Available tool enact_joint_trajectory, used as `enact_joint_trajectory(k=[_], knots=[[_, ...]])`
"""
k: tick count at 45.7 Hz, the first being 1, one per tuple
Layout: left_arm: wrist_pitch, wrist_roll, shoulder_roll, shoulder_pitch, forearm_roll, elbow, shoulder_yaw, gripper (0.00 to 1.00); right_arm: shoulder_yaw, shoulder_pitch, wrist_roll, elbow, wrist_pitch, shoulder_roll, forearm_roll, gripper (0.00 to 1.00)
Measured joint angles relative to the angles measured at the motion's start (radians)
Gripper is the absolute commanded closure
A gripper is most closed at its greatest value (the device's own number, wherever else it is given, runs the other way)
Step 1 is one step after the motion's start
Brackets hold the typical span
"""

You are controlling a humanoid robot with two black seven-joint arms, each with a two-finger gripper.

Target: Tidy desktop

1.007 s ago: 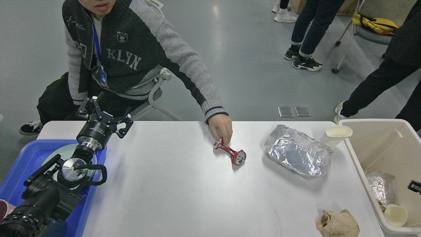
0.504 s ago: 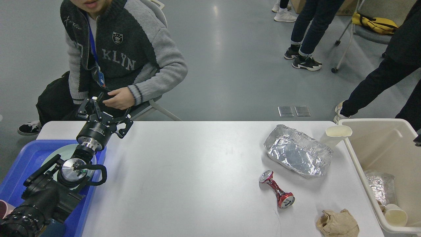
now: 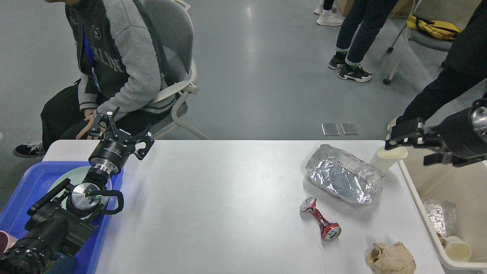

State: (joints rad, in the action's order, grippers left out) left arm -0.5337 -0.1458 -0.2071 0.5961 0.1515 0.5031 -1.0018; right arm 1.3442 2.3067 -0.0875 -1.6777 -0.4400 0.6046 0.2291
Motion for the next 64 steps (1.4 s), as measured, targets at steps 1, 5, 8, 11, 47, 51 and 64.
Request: enact_joint_trajectory(k=[1,5,8,11,47,51,64], knots=[[0.0,0.0,0.0,0.0,0.0,0.0,0.0,0.04,-0.004,0.011,0.0,-0.02,-0.003,-0.035,-0.001,0.0],[0.0,0.0,0.0,0.0,0.0,0.0,0.0,0.04,-0.021,0.013,0.0,-0.052,-0.006,-0.163,-0.015,0.0],[0.0,0.0,0.0,0.0,0.0,0.0,0.0,0.04,-0.025,-0.035,0.0,-0.048,0.005,-0.219,-0.038,0.0],[0.0,0.0,0.0,0.0,0.0,0.0,0.0,0.04,-0.028,-0.109,0.0,-0.033,0.023,-0.251,-0.076,0.0],[0.0,0.0,0.0,-0.001,0.0,0.0,0.0,0.04,-0.136,-0.524,0.0,0.1,0.25,-0.338,-0.57,0.0],[0.0,0.0,0.0,0.0,0.0,0.0,0.0,0.04,-0.139,-0.583,0.003,0.088,0.384,-0.401,-0.561,0.0],[0.0,0.0,0.0,0.0,0.0,0.0,0.0,0.04,-0.164,-0.715,0.061,0.148,0.643,-0.517,-0.503,0.0]])
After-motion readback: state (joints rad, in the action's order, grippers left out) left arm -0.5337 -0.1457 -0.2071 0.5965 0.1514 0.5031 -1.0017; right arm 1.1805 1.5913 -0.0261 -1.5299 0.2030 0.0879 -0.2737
